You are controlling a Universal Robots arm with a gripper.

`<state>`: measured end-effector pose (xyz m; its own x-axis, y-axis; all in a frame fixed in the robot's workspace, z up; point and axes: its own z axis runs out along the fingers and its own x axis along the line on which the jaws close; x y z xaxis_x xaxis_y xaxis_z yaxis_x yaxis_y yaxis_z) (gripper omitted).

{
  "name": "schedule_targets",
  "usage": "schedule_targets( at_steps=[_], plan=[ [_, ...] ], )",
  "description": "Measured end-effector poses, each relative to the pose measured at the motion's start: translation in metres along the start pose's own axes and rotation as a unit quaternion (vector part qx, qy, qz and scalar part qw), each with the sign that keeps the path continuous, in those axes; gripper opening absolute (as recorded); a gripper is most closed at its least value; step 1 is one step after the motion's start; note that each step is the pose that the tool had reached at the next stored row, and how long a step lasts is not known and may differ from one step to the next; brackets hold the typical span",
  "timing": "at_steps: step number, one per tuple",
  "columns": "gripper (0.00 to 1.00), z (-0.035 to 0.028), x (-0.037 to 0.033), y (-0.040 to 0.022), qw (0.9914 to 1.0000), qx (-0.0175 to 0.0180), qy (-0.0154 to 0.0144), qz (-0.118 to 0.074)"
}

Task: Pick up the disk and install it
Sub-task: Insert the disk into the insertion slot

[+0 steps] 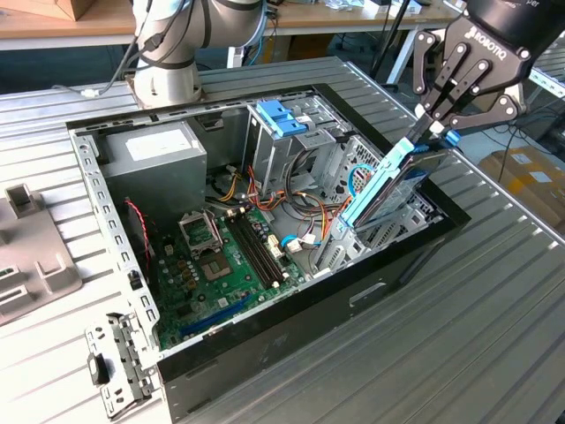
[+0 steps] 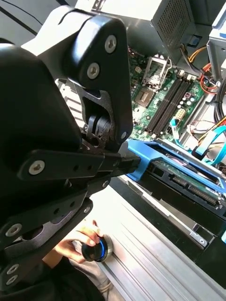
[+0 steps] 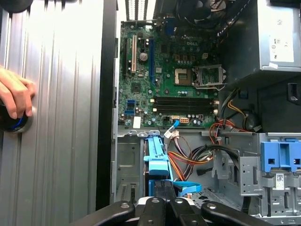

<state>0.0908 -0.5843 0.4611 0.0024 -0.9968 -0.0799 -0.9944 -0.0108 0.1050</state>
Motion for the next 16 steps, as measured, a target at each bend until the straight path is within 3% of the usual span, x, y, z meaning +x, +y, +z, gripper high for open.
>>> schedule_targets(
  at_steps=[7,9,12,16],
  plan=[
    [0.11,0.0011,0.0001,0.0004,1.00000,0.0000,-0.0002,0.000],
    [0.11,-0.0009,0.0000,0.0007,1.00000,0.0000,-0.0008,0.000],
    [0.11,-0.0097,-0.0007,0.0009,1.00000,0.0000,-0.0002,0.000],
    [0.11,-0.0105,-0.0008,0.0004,1.00000,0.0000,-0.0001,0.000]
  ],
)
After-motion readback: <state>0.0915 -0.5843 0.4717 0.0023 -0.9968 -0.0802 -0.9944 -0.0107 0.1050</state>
